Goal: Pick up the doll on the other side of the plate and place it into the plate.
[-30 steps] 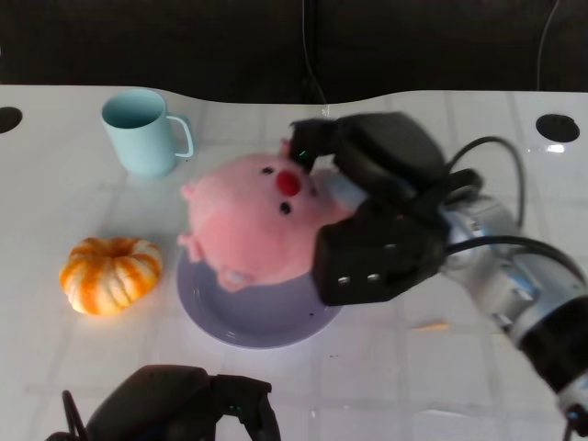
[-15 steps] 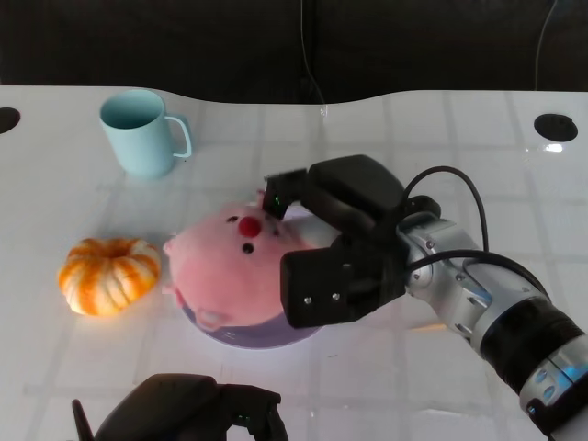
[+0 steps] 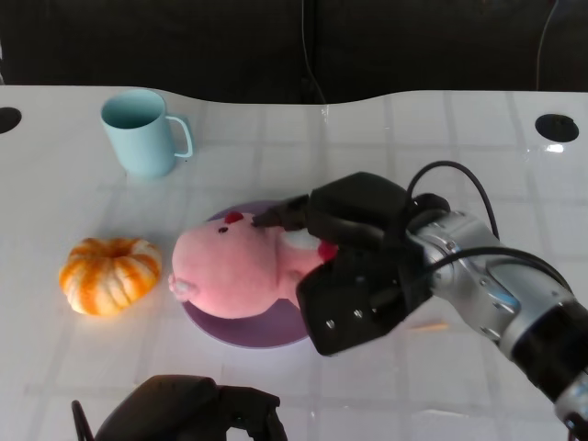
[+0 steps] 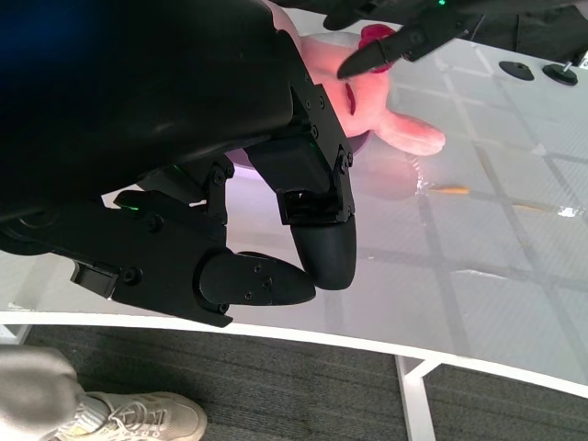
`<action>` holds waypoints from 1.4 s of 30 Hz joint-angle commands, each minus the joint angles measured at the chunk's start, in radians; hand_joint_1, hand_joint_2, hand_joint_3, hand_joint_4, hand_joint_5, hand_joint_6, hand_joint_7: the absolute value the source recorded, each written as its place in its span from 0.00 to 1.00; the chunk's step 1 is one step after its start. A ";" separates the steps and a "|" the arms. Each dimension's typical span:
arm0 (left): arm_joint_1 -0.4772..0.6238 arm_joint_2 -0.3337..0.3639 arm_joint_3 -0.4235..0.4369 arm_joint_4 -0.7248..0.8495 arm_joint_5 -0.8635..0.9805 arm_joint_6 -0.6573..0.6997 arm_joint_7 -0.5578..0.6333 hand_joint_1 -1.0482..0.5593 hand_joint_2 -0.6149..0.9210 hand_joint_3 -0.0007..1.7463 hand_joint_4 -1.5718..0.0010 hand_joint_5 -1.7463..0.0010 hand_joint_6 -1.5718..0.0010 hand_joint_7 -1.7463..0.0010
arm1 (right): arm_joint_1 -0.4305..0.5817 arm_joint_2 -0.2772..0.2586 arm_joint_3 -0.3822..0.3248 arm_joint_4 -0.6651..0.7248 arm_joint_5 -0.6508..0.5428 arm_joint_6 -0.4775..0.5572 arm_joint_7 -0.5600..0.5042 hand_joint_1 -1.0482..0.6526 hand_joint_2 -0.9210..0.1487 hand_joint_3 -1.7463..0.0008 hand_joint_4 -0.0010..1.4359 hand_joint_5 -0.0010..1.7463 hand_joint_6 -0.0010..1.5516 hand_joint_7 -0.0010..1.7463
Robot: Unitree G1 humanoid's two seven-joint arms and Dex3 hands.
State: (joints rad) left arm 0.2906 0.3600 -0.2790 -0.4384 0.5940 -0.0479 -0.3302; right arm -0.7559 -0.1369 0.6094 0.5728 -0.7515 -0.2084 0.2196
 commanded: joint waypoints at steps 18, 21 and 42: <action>0.002 0.025 0.016 0.030 -0.013 -0.019 0.025 0.46 1.00 0.15 0.51 0.35 0.45 0.58 | 0.375 -0.250 -0.231 -0.461 0.210 -0.169 0.016 0.34 0.01 0.98 0.44 0.12 0.33 0.03; 0.003 0.031 0.018 0.030 -0.013 -0.021 0.026 0.46 1.00 0.15 0.51 0.35 0.45 0.58 | 0.437 -0.275 -0.272 -0.512 0.229 -0.181 0.015 0.35 0.00 0.99 0.46 0.13 0.33 0.03; 0.006 0.045 0.031 0.049 -0.023 -0.057 0.040 0.47 1.00 0.14 0.49 0.34 0.45 0.58 | 0.834 -0.359 -0.470 -0.880 0.244 -0.079 0.049 0.50 0.07 1.00 0.52 0.12 0.41 0.03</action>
State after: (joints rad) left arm 0.2937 0.3900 -0.2602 -0.3969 0.5765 -0.1007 -0.2988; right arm 0.0535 -0.4797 0.1599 -0.2827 -0.5188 -0.2997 0.2602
